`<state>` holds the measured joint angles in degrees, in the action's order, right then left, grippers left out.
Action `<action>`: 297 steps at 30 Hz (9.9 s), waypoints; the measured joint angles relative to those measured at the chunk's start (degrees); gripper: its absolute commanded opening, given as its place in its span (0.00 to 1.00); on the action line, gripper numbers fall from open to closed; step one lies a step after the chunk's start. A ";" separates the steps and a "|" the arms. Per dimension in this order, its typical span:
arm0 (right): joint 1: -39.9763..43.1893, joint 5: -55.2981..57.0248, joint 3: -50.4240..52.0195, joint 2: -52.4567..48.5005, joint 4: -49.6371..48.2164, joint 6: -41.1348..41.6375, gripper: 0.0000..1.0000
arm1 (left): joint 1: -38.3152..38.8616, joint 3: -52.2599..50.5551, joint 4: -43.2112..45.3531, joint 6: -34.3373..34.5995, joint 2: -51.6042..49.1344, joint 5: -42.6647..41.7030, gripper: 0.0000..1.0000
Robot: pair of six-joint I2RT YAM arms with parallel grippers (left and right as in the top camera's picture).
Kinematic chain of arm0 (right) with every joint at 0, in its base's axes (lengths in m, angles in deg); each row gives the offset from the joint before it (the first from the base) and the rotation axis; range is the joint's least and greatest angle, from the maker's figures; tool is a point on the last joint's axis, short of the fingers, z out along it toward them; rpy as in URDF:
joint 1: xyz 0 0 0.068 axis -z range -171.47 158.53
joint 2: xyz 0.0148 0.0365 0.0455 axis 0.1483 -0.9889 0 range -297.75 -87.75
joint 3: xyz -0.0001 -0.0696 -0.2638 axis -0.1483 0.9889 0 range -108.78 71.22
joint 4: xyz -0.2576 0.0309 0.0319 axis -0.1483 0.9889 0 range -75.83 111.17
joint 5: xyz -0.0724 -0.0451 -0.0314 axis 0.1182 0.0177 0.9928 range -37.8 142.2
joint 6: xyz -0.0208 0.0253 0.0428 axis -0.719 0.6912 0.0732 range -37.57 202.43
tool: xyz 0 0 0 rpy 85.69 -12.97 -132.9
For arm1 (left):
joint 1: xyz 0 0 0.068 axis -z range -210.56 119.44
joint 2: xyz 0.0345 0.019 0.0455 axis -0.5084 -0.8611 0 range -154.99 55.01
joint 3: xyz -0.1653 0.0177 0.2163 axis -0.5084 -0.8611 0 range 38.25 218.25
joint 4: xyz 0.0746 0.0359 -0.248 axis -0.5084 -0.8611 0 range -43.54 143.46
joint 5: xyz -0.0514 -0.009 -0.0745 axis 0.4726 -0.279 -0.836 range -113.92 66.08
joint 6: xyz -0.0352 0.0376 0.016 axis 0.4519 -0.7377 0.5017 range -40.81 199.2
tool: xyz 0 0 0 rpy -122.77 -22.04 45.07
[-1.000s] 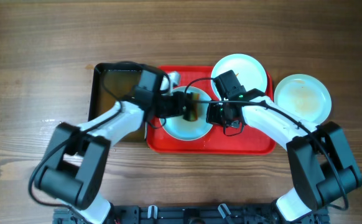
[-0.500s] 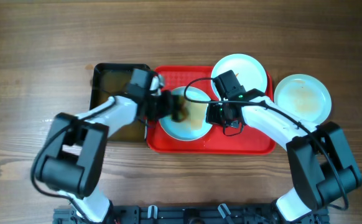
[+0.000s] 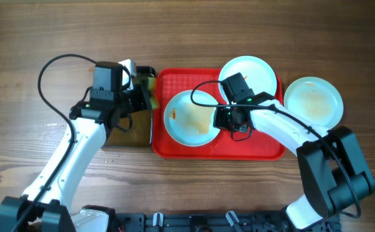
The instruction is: Clean dirty plates on tray and stack at the side
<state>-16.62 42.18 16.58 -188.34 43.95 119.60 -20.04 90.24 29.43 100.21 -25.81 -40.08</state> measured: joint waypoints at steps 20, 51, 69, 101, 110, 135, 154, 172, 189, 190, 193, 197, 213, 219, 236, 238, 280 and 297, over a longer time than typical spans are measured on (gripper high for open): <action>0.00 0.04 0.04 0.00 -2.60 -1.05 0.12 | 0.68 0.02 -0.74 -0.61 -11.30 7.87 0.04; 0.00 0.04 0.04 0.00 -2.12 -1.05 0.12 | -5.81 2.08 -3.96 -6.82 -14.29 -3.43 0.04; 0.00 0.02 0.07 0.00 -2.12 -1.05 0.13 | -5.77 1.97 -6.16 -12.83 -14.47 6.08 0.65; 0.00 -0.02 0.07 0.00 -1.97 -1.05 0.13 | -5.77 4.50 -16.61 -12.83 -19.50 7.13 0.53; 0.00 0.00 0.07 0.00 -1.97 -1.05 0.13 | -5.77 4.50 -15.17 -12.61 -19.50 5.84 0.06; 0.02 12.20 0.07 18.12 -1.49 -15.58 0.04 | -5.77 7.13 -21.05 -11.52 -19.50 8.85 0.54; -18.73 47.04 -2.69 18.97 -10.84 -57.77 0.04 | -5.77 7.13 -20.55 -11.52 -19.50 8.85 0.54; -12.22 53.46 -3.37 19.17 -9.49 -45.68 0.04 | -5.77 7.13 -20.55 -11.52 -19.50 8.87 0.54; 51.47 11.52 -3.21 19.21 9.29 -2.29 0.04 | -5.77 7.13 -20.52 -11.52 -19.50 8.87 0.54; 53.07 11.56 -3.02 19.21 9.49 -2.34 0.04 | -5.77 7.13 -20.55 -11.52 -19.50 8.87 0.54; 55.78 12.00 -0.35 19.21 9.25 -2.54 0.04 | -5.77 7.13 -20.52 -11.52 -19.50 8.87 0.54; 56.11 12.00 0.31 19.21 8.07 -4.61 0.28 | -5.77 7.13 -20.55 -11.52 -19.50 8.87 0.54; 42.51 -17.05 0.31 19.21 3.80 -23.39 0.94 | -5.77 7.13 -20.52 -11.52 -19.50 8.87 0.54; 27.65 -7.13 0.31 11.87 1.90 -15.96 0.81 | -5.77 7.13 -20.46 -11.52 -19.50 8.87 0.54; 25.44 -5.18 0.24 -0.83 -1.73 -5.95 0.04 | -5.77 7.13 -19.87 -11.52 -19.50 8.87 0.59; 25.11 -6.64 0.24 -0.83 -0.13 -7.65 0.04 | -5.77 7.13 -19.87 -11.50 -19.50 8.87 0.60; 12.15 -9.05 0.24 -0.83 3.50 -8.92 0.04 | -4.52 8.13 -20.11 -11.37 -22.25 8.81 0.05; 12.15 -9.05 0.24 -0.83 3.52 -8.92 0.04 | -3.30 8.74 -11.65 -11.45 -22.01 10.58 1.00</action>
<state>-4.47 33.13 16.82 -189.18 47.47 110.68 -23.34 98.98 17.78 88.76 -47.82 -29.50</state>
